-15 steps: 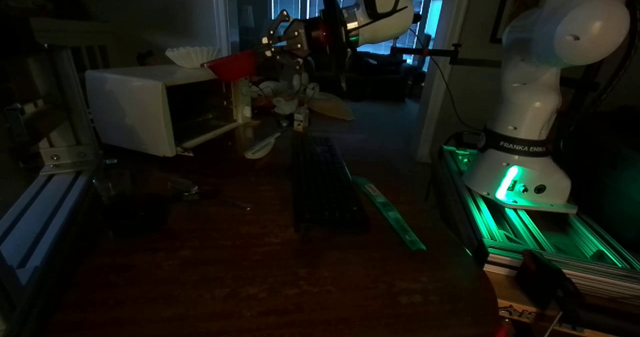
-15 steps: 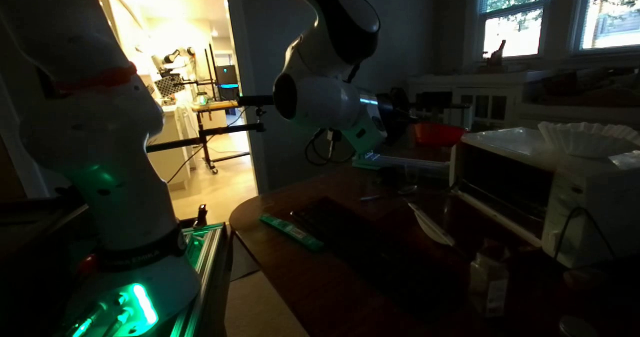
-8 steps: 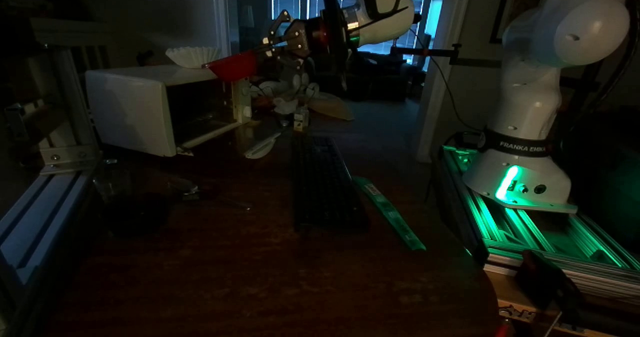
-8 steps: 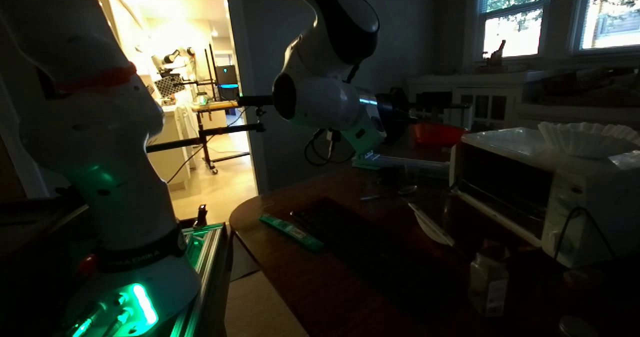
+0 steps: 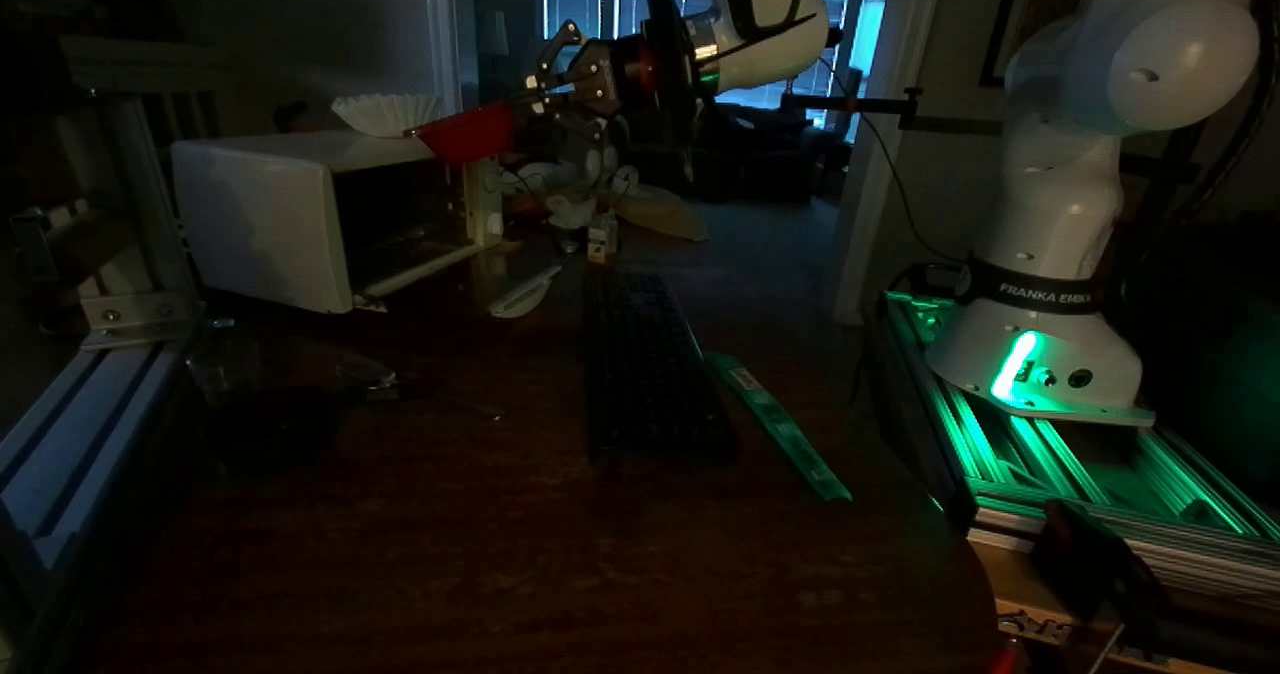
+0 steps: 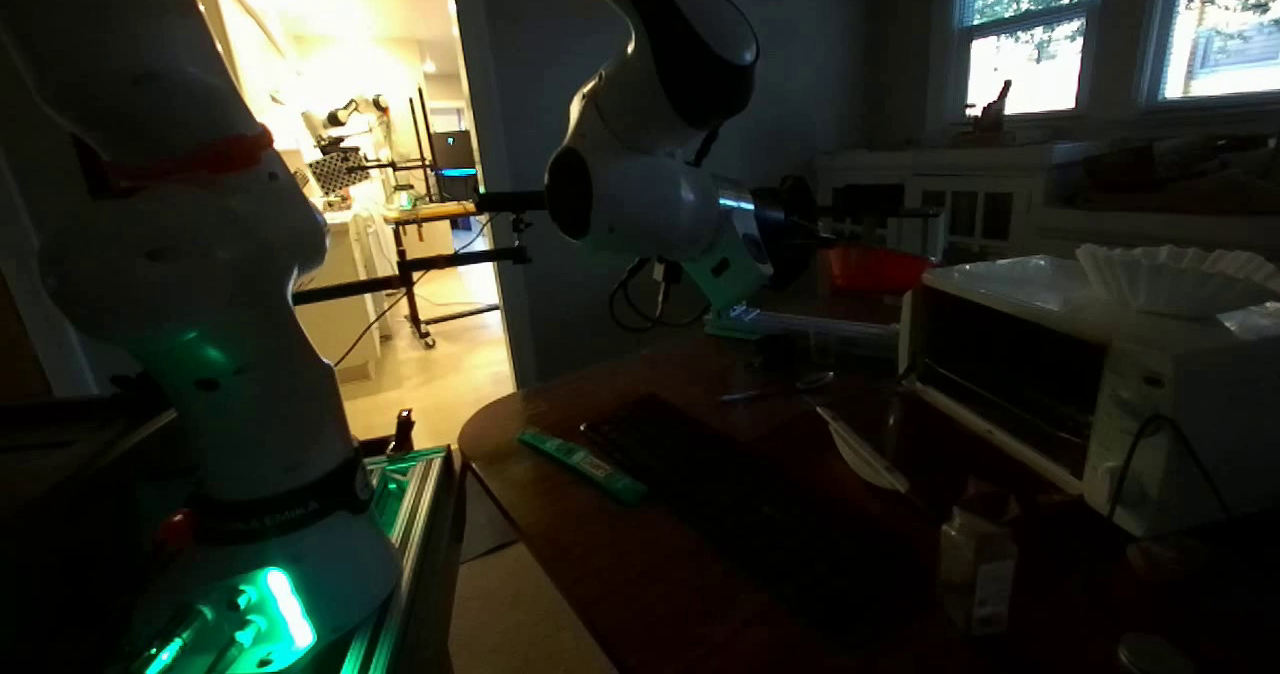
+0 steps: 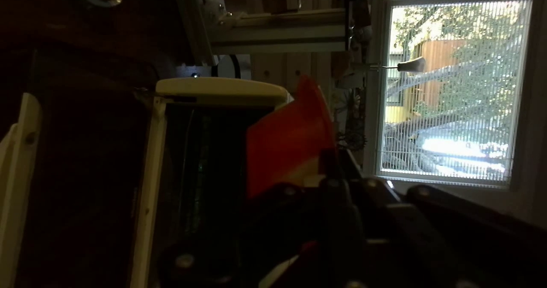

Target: Remove the orange bowl from the microwave and put it on the table

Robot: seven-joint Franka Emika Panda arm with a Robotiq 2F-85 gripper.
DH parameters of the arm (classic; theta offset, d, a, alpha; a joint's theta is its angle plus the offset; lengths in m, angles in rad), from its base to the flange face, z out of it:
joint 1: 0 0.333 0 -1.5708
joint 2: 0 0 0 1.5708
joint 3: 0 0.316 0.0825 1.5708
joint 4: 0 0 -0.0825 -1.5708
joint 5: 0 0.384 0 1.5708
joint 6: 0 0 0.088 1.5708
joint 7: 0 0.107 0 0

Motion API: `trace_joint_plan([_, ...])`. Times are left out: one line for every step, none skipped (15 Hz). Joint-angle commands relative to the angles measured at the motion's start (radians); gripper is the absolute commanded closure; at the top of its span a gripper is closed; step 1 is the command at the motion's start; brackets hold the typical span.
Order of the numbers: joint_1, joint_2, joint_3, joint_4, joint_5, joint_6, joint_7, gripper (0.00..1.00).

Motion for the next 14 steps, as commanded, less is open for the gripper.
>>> trace_joint_plan([-0.029,-0.006,0.026,-0.004,-0.005,-0.007,0.015,0.99])
trace_joint_plan([-0.028,-0.011,0.030,-0.010,-0.005,-0.017,0.022,0.99])
trace_joint_plan([-0.024,-0.015,0.038,-0.016,-0.005,-0.024,0.026,0.99])
trace_joint_plan([-0.021,-0.018,0.045,-0.020,-0.005,-0.030,0.028,0.99])
trace_joint_plan([-0.015,-0.020,0.055,-0.024,-0.005,-0.036,0.032,0.99])
trace_joint_plan([-0.008,-0.022,0.066,-0.032,-0.004,-0.050,0.034,0.99])
trace_joint_plan([-0.002,-0.021,0.078,-0.038,-0.004,-0.061,0.040,0.99])
trace_joint_plan([0.004,-0.023,0.088,-0.047,-0.004,-0.077,0.048,0.99])
trace_joint_plan([0.008,-0.025,0.094,-0.056,-0.015,-0.094,0.060,0.99])
trace_joint_plan([0.012,-0.028,0.099,-0.067,-0.031,-0.115,0.081,0.99])
trace_joint_plan([0.017,-0.031,0.102,-0.082,-0.063,-0.141,0.100,0.99])
trace_joint_plan([0.021,-0.031,0.104,-0.094,-0.101,-0.167,0.117,0.99])
trace_joint_plan([0.023,-0.029,0.105,-0.103,-0.134,-0.191,0.134,0.99])
trace_joint_plan([0.023,-0.028,0.105,-0.115,-0.169,-0.224,0.141,0.99])
